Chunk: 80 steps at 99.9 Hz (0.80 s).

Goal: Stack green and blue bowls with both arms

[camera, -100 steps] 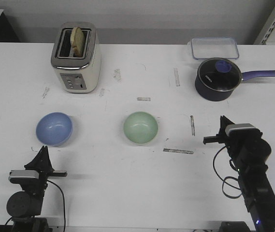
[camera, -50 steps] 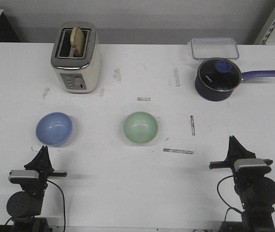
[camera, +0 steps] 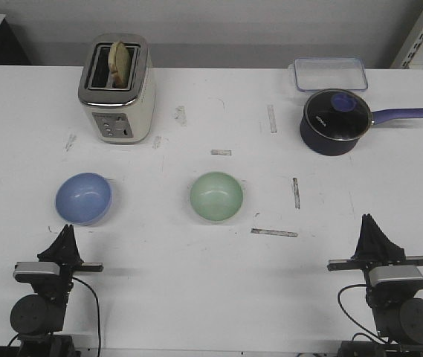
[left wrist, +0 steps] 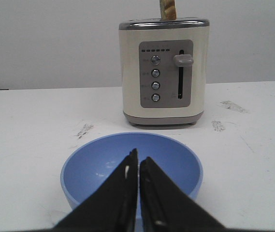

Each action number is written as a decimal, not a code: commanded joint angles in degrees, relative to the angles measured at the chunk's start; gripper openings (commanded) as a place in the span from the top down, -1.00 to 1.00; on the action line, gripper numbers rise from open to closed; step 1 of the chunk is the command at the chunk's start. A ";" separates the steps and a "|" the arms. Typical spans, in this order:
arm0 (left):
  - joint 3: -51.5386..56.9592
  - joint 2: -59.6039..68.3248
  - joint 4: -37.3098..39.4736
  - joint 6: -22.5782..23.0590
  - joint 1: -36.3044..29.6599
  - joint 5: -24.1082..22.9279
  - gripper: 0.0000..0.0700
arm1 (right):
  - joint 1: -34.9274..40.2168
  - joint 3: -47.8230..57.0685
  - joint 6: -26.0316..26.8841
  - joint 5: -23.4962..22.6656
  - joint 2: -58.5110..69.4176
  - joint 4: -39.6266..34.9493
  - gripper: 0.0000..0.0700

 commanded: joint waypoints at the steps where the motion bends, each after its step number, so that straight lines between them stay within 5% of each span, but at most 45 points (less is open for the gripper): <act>1: -1.25 -0.11 0.85 0.68 0.04 0.26 0.99 | 0.02 0.24 0.74 0.02 -0.07 0.50 0.97; 80: 4.68 1.01 1.44 -2.69 0.04 -0.63 1.00 | 0.02 0.24 0.74 0.02 -0.07 0.81 0.97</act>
